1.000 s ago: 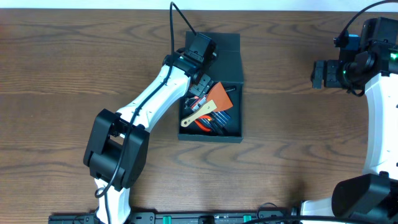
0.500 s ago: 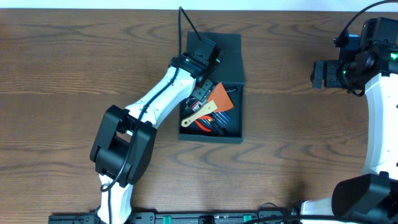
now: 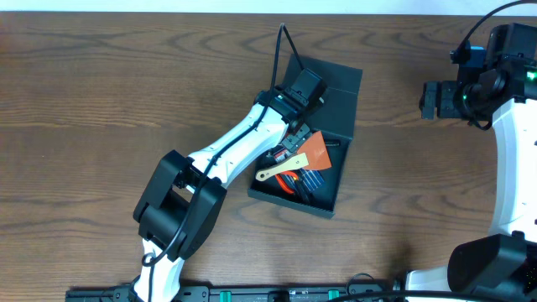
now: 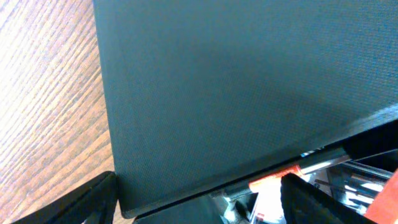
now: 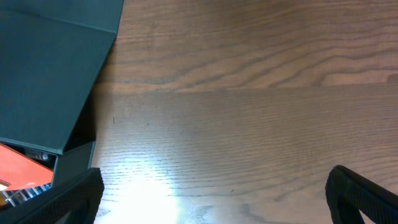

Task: Pack container
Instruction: 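Press the scraper down into the box with left gripper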

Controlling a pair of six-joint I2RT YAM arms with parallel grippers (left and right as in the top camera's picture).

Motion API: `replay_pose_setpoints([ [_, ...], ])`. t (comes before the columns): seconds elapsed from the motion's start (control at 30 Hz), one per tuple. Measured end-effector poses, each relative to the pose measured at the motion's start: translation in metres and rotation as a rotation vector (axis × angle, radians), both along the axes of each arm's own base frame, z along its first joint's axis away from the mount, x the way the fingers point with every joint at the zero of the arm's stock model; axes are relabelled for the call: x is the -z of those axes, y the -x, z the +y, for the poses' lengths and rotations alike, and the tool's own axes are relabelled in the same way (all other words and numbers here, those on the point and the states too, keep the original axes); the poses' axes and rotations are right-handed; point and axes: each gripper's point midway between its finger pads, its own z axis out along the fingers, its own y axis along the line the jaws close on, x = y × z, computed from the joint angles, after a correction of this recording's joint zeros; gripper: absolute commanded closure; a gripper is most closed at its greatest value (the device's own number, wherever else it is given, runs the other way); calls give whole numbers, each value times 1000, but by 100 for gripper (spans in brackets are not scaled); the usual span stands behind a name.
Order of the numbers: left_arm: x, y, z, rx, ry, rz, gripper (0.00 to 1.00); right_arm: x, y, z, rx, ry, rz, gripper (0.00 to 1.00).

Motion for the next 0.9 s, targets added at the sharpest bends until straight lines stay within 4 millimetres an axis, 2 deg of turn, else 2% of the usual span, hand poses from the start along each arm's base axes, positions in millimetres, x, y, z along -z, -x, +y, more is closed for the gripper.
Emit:
replay_pose_setpoints([
  [0.27, -1, -10, 17, -26, -49, -26, 18, 0, 0, 0, 0, 0, 0, 1],
  [0.37, -3, -17, 27, -32, -70, -40, 22, 0, 0, 0, 0, 0, 0, 1],
  [0.53, -12, -21, 36, -19, -93, -62, 48, 0, 0, 0, 0, 0, 0, 1],
  [0.67, -31, -18, 31, 3, -80, -96, 51, 0, 0, 0, 0, 0, 0, 1],
  [0.77, -47, -13, 25, -4, -52, -120, 74, 0, 0, 0, 0, 1, -1, 1],
  [0.9, -50, 0, 13, 11, -13, -92, 81, 0, 0, 0, 0, 0, -1, 1],
])
